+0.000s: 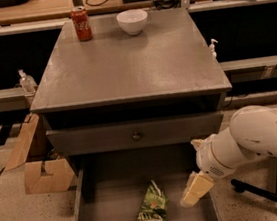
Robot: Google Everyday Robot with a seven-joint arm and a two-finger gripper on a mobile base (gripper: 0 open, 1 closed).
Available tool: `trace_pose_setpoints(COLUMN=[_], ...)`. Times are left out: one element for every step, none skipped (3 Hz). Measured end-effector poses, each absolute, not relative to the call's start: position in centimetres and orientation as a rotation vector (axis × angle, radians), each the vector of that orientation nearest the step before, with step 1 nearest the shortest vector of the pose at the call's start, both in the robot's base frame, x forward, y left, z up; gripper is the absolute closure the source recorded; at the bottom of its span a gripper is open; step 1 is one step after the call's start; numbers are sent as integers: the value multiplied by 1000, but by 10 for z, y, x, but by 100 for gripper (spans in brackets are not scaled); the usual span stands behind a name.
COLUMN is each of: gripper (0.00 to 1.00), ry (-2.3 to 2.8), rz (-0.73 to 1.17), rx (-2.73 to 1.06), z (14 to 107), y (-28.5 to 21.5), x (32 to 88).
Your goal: Pick green jalapeno chip bag from middle drawer and place on counter
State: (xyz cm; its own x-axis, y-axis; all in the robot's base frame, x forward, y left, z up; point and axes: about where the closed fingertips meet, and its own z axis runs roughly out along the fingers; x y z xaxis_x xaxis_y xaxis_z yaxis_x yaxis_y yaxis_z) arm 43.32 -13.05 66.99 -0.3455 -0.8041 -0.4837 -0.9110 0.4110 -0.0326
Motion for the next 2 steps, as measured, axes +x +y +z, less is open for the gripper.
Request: trace_pose_setpoints(gripper=[0, 0], ry=[2251, 2237], rz=[344, 393], rx=[-1498, -1578], z=[664, 608], y=[-122, -92], x=[433, 430])
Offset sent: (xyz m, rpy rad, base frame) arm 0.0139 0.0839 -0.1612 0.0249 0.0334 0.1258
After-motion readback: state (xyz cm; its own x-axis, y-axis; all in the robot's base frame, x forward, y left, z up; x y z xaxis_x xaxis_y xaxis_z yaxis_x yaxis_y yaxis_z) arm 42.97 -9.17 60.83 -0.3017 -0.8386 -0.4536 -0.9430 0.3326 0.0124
